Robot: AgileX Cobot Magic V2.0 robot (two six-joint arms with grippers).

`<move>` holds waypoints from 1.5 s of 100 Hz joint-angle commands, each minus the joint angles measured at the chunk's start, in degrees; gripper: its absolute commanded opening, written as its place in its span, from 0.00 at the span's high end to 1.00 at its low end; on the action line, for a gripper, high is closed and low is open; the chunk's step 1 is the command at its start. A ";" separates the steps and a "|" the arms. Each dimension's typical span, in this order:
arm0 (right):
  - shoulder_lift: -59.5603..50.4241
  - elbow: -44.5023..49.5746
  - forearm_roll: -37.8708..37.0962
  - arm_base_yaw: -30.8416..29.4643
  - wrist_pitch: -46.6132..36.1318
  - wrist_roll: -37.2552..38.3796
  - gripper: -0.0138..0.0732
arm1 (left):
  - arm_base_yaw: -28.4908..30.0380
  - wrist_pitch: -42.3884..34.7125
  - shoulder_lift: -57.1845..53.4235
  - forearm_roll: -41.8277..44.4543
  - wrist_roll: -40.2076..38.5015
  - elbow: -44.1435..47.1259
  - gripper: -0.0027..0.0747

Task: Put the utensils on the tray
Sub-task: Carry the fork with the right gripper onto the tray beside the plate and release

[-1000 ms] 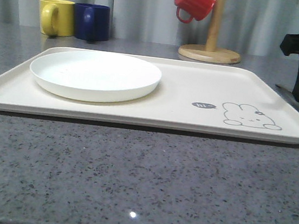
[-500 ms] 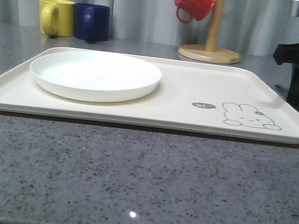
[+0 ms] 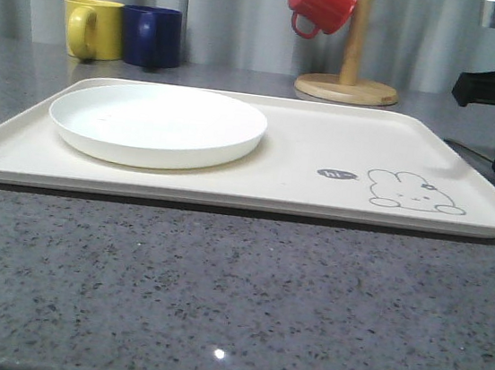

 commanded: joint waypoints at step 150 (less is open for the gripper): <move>7.09 -18.02 -19.33 29.11 0.90 40.42 0.90 | 0.20 -4.24 0.18 -0.51 -0.01 -1.50 0.99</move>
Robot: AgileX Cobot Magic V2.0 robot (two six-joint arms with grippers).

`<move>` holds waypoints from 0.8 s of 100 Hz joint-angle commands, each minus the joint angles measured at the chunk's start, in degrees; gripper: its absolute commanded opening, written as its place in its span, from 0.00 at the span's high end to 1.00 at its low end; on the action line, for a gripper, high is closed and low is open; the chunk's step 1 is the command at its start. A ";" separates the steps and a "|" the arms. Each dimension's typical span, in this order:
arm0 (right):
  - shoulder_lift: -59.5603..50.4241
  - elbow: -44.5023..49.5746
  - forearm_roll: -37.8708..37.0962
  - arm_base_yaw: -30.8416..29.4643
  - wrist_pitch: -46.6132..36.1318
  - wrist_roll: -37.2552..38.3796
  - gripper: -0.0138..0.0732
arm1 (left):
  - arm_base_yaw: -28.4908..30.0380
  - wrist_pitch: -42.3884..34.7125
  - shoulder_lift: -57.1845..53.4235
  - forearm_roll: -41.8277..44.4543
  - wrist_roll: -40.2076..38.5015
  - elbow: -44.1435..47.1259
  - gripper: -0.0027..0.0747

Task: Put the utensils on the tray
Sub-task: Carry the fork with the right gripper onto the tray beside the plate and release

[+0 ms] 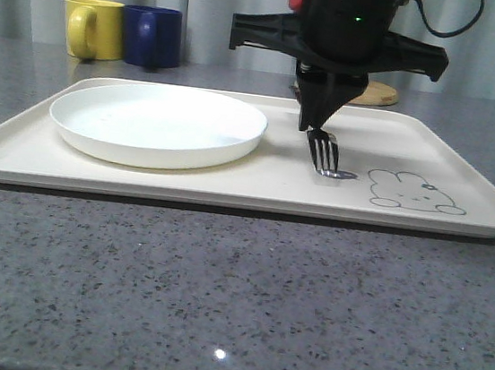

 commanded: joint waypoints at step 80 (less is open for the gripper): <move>-0.82 -2.39 -1.33 -0.01 0.72 0.23 0.48 | 0.20 -4.24 0.18 -0.51 -0.01 -1.50 0.99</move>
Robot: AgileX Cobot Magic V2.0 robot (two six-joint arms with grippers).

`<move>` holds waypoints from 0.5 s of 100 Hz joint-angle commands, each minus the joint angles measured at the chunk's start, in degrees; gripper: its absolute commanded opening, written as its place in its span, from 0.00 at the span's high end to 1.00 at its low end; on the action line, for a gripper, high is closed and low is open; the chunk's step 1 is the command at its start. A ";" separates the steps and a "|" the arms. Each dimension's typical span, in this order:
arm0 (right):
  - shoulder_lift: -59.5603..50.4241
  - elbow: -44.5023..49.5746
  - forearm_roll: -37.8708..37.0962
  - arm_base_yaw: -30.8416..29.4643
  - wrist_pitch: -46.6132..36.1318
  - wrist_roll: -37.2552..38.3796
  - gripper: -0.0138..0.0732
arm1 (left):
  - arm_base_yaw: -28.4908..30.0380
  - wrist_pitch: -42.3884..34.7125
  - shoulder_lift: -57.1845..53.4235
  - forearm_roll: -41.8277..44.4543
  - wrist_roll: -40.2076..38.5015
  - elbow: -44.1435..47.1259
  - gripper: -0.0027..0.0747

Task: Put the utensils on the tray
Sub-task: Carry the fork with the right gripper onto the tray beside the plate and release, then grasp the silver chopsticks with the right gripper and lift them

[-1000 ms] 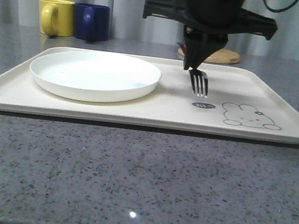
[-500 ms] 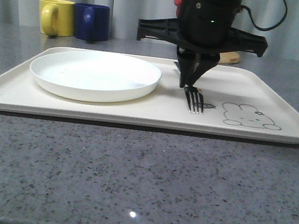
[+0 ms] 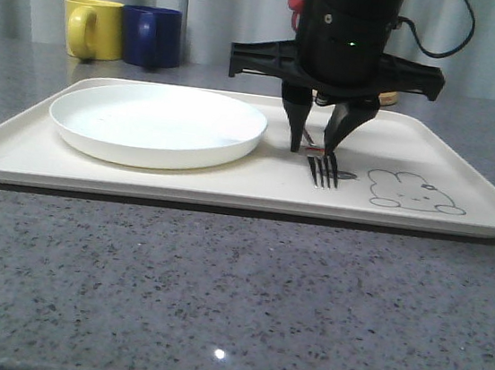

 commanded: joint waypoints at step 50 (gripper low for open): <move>-15.06 -2.96 1.53 -8.37 2.86 -14.09 0.48 | 0.20 -4.24 0.18 -0.51 -0.01 -1.50 0.99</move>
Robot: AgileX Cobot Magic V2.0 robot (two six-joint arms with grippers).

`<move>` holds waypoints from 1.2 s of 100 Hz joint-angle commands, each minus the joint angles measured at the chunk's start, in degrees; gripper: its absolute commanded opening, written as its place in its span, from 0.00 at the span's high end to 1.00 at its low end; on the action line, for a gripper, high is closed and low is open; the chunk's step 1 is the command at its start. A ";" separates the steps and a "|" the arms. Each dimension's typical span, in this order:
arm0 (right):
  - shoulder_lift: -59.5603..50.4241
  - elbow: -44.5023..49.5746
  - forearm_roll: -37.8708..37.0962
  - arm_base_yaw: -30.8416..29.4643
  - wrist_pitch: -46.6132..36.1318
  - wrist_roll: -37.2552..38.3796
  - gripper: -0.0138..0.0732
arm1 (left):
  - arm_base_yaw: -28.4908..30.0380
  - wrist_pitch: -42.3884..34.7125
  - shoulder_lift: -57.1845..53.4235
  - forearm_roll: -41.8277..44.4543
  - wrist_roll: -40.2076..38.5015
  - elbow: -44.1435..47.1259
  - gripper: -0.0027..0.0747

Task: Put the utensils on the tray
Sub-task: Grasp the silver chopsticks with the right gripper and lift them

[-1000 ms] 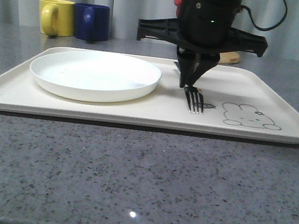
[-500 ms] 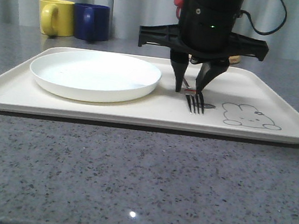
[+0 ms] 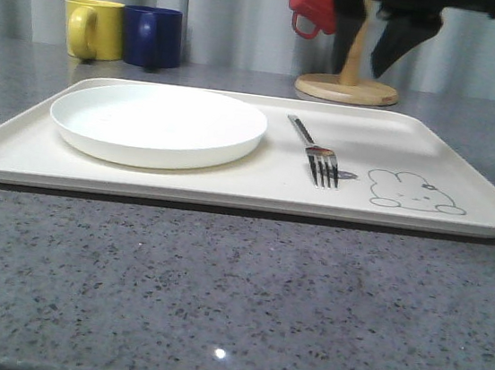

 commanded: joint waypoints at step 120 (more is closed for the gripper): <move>-3.23 10.17 20.08 -33.21 -0.83 -35.97 0.48 | 0.20 -4.24 0.18 -0.51 -0.11 -1.50 0.99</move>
